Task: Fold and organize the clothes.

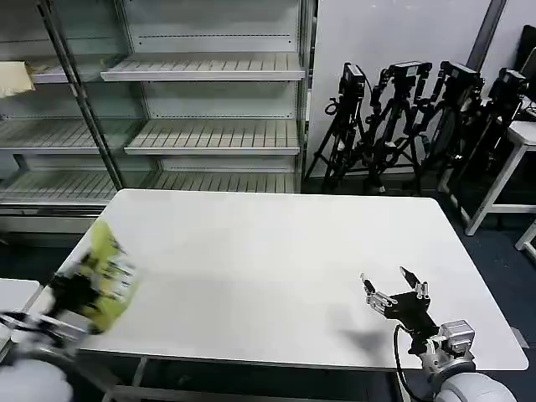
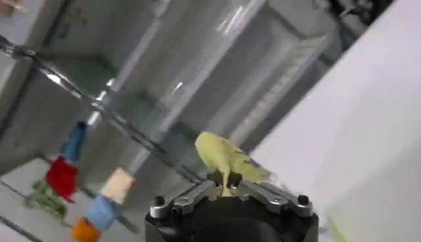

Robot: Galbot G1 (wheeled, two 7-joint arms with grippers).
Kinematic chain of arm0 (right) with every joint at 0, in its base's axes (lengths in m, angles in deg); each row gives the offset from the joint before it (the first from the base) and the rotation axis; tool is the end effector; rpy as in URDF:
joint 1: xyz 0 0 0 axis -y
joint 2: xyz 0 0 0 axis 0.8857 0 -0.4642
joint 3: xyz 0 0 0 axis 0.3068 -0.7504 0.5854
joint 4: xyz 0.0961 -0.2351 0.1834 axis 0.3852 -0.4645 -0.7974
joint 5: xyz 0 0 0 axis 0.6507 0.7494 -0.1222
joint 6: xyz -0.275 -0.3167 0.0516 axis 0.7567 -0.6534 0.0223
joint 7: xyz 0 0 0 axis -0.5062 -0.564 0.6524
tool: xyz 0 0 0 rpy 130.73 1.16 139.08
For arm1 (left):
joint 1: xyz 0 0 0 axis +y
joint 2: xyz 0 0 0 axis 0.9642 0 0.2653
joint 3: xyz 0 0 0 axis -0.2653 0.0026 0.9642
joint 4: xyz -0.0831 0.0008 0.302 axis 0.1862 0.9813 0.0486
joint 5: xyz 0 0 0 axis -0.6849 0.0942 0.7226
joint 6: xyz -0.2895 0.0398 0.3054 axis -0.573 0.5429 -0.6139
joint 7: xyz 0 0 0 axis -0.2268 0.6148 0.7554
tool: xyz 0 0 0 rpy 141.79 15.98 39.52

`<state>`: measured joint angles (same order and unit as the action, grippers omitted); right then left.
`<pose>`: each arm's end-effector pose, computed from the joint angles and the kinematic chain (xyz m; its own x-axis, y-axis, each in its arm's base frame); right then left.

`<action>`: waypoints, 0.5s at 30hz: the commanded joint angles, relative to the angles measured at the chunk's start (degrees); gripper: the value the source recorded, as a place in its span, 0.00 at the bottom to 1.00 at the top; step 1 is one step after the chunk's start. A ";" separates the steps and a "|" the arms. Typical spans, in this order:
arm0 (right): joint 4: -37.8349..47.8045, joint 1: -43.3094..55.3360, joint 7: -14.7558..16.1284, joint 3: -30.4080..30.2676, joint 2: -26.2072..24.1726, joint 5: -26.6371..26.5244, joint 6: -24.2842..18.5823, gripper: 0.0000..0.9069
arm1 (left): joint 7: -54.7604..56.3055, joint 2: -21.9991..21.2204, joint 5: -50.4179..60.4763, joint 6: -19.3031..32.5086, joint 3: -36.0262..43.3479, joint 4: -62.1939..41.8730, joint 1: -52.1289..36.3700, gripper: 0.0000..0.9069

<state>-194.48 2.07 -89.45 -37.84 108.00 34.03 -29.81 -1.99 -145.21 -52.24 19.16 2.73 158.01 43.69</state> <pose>0.2797 -0.0547 -0.1566 -0.9670 -0.1390 0.2137 -0.1575 0.9849 -0.0723 0.2796 0.0643 -0.1615 -0.9760 -0.1477 0.1598 0.0246 0.6546 0.7556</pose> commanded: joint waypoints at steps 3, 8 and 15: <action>-0.20 -0.07 -0.06 0.89 -0.30 0.23 0.07 1.00 | 13.40 -16.53 10.24 3.67 36.21 -5.27 -7.03 0.01; -0.46 0.04 -0.08 1.15 -0.03 0.29 0.21 1.00 | 14.52 -18.72 0.04 -1.52 36.08 -5.15 -14.53 0.01; 0.04 1.67 -0.11 1.37 -0.21 0.42 0.38 1.00 | 18.36 -21.25 -15.32 -2.95 37.14 -7.95 -20.89 0.01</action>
<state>-194.75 2.72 -89.52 -36.55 107.89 34.27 -29.52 10.20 -160.31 -52.93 18.62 30.44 153.14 32.73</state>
